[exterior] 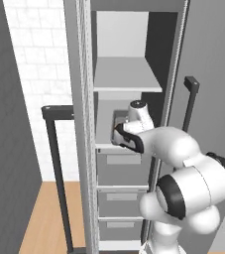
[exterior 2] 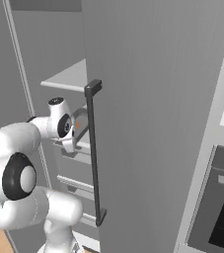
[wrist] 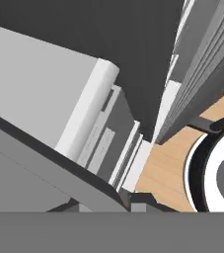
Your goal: Take the meat container that has the shrimp and place it on the second highest rack of the freezer. Then take the vegetable container that has the onion and garlic and place it on the highest rack of the freezer.
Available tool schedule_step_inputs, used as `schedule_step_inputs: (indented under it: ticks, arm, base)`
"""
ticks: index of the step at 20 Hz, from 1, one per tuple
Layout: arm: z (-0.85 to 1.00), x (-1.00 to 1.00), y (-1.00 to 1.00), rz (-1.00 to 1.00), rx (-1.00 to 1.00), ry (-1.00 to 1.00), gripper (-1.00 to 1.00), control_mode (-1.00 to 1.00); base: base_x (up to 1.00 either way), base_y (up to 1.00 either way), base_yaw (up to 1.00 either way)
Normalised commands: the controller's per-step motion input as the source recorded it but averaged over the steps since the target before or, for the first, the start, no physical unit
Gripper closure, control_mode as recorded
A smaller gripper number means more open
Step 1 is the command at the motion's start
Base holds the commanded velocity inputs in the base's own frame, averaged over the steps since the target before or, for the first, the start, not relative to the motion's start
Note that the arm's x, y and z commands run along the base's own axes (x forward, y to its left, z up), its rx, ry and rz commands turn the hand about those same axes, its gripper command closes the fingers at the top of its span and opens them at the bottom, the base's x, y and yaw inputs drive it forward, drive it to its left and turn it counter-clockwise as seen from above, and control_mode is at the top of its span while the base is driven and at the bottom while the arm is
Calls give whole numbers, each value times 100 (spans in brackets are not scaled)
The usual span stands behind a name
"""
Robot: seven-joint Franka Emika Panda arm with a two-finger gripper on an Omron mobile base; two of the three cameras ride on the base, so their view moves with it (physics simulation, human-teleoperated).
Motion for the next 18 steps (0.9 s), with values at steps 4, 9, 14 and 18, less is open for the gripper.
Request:
schedule_step_inputs:
  ticks: [4,9,14,18]
  arm:
    - [0,96,0,-9,0,3,100,-100]
    - [-33,82,0,-3,-5,0,-100,-100]
    - [-4,24,0,-2,-2,0,-100,-100]
    - [32,-6,0,-1,0,-9,-100,-100]
  base:
    - [0,0,0]
    - [0,0,0]
    - [0,0,0]
    - [0,0,0]
